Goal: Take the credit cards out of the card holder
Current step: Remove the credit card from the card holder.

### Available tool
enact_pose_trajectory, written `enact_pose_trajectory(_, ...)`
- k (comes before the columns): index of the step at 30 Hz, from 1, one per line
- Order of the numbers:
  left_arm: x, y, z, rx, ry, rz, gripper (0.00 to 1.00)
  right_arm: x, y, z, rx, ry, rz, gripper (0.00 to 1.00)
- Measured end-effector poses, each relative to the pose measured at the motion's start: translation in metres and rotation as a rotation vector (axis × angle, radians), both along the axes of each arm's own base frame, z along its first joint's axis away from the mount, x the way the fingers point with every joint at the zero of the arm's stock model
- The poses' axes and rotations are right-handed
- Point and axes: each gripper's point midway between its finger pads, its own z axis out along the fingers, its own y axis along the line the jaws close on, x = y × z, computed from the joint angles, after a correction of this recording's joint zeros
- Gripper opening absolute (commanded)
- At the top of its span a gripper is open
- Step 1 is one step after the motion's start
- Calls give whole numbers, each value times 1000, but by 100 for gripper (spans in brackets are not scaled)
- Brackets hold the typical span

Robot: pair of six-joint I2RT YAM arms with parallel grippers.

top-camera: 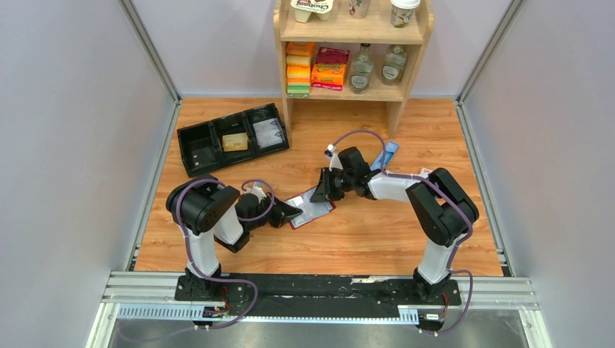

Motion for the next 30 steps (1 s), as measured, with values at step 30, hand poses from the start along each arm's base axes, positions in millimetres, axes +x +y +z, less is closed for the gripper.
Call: enact_pose_trajectory(30, 12, -9, 7, -1, -27, -16, 26, -1, -12, -17, -21, 60, -44, 15)
